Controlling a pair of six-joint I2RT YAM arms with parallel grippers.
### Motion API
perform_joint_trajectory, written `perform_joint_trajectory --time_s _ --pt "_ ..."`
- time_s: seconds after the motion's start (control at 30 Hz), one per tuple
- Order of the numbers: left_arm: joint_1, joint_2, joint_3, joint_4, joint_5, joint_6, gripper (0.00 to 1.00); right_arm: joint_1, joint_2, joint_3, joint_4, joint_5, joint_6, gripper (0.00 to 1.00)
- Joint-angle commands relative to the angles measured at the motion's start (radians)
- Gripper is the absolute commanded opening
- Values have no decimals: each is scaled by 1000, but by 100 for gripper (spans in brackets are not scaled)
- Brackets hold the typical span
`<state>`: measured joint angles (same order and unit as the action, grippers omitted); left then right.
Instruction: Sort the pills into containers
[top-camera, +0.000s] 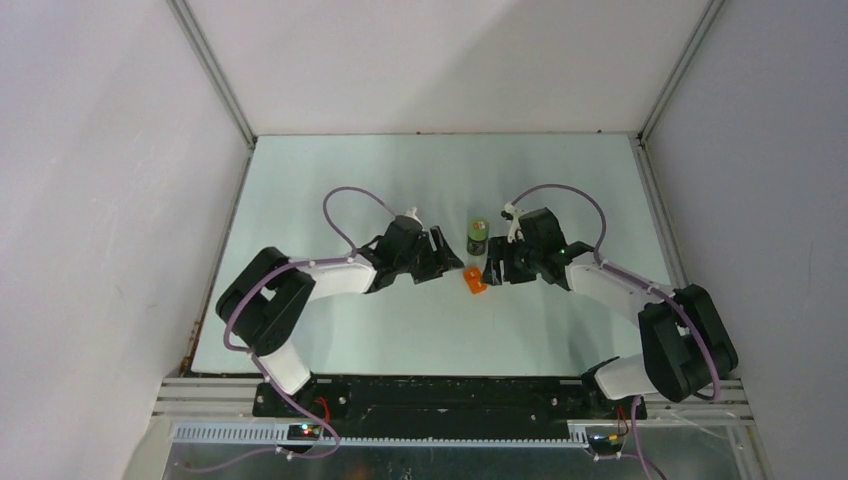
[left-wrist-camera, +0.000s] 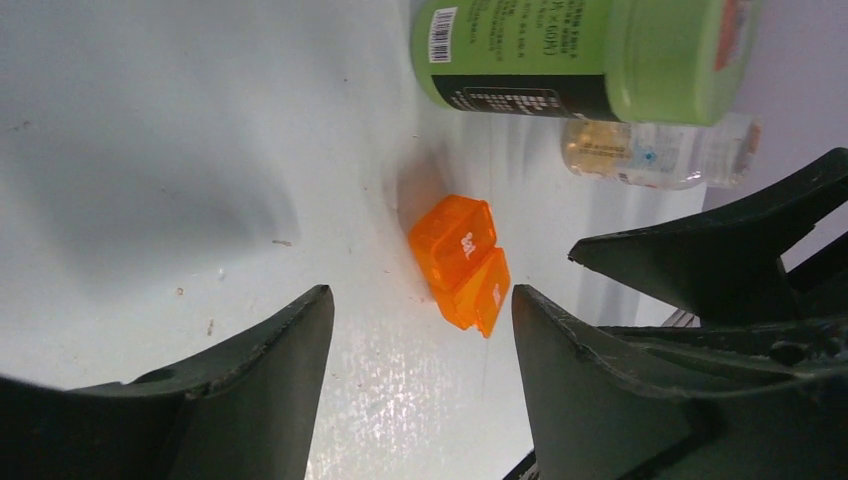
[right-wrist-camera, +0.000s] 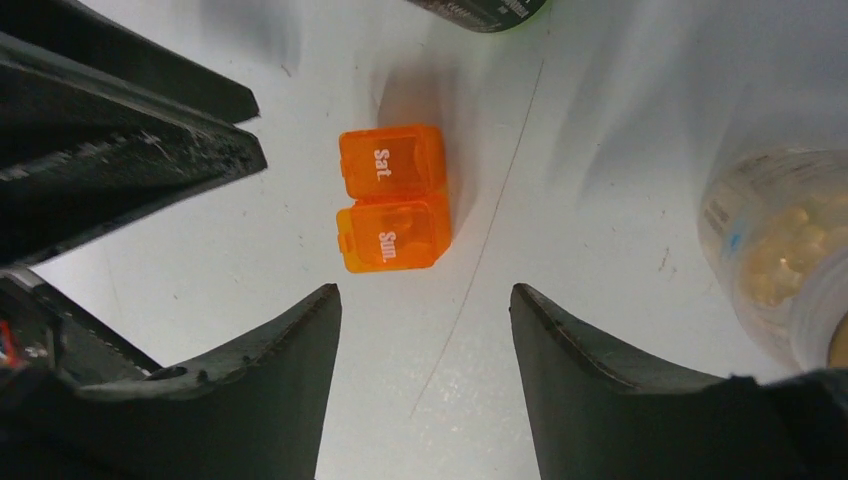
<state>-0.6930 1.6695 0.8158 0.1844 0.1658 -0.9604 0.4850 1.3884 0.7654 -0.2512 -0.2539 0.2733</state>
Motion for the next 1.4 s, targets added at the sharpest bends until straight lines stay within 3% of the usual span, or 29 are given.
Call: perform_joint_trajectory --time_s 0.0,0.17,0.5,0.87,1.03,1.37 --pt "-5 51 60 13 30 0 69 -36 49 -3 65 -121 38 63" --pt "-16 115 65 78 67 -25 61 -41 95 -5 95 -134 31 61" --pt "-22 205 75 149 86 -112 56 -48 171 -5 155 -96 67 56" --pt "-36 214 99 40 32 -90 44 -41 205 -27 206 -74 104 52" --pt "-48 216 105 8 4 -73 45 -40 201 -44 223 -74 92 52" --pt "-55 231 131 -93 -60 -72 35 -22 213 -58 273 -87 81 58"
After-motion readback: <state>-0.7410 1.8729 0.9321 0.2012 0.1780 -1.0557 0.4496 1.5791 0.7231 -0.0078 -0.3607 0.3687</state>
